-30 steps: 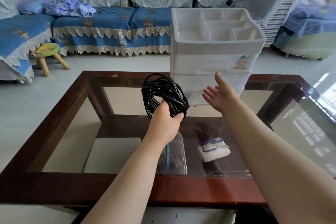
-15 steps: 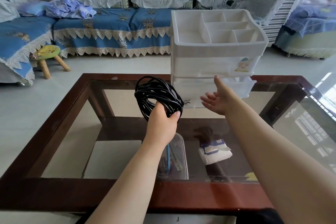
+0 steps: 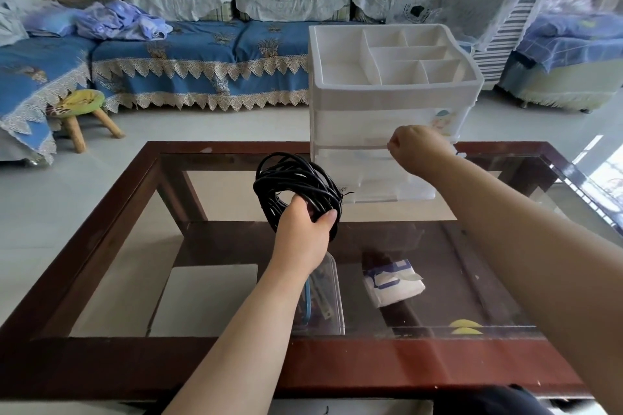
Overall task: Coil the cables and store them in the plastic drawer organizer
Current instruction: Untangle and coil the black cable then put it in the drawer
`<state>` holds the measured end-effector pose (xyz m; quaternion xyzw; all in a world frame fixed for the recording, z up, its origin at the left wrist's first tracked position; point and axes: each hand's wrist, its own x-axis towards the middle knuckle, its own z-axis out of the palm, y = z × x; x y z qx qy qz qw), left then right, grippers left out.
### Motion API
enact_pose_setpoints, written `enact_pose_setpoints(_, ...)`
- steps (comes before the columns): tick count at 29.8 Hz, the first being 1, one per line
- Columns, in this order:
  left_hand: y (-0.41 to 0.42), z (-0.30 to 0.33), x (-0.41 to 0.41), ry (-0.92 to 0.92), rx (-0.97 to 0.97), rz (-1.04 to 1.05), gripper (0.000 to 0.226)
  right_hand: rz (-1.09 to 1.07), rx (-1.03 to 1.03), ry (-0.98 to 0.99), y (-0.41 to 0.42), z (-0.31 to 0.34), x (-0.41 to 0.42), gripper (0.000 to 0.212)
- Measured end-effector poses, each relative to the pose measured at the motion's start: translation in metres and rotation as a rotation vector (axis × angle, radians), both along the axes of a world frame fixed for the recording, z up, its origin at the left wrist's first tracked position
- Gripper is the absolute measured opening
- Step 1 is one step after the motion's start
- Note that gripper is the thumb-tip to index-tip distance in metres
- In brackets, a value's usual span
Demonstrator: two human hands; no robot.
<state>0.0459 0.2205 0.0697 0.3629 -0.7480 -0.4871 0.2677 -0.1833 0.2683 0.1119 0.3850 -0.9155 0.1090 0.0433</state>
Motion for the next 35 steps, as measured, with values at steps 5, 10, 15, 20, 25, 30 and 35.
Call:
enact_pose_setpoints(5, -0.002, -0.001, 0.000, -0.029, -0.017, 0.030, 0.021, 0.007, 0.137, -0.029, -0.003, 0.005, -0.002, 0.028)
enact_pose_setpoints(10, -0.002, 0.002, 0.000, 0.012, -0.030, 0.043, 0.025, 0.077, 0.366, -0.059, -0.004, 0.017, 0.000, 0.049)
enact_pose_setpoints(15, 0.004, 0.006, 0.000, 0.048, 0.028, 0.065, 0.026, 0.082, 0.461, -0.402, 0.001, 0.021, 0.004, 0.087)
enact_pose_setpoints(20, 0.007, 0.006, 0.000, 0.068, -0.110, 0.100, 0.030, 0.130, 0.337, -0.472, 0.019, 0.016, 0.005, 0.093)
enact_pose_setpoints(25, 0.020, 0.017, 0.008, -0.045, -0.622, -0.020, 0.027, 0.185, -0.001, -0.420, 0.034, 0.004, 0.010, 0.039)
enact_pose_setpoints(30, 0.028, 0.070, -0.015, -0.310, -0.899, -0.321, 0.015, 0.019, -0.328, -0.344, 0.064, -0.009, -0.007, 0.011)
enact_pose_setpoints(35, 0.029, 0.100, -0.065, -0.669, -0.889, -0.540, 0.008, -0.050, -0.486, -0.365, 0.087, -0.020, -0.007, 0.022)
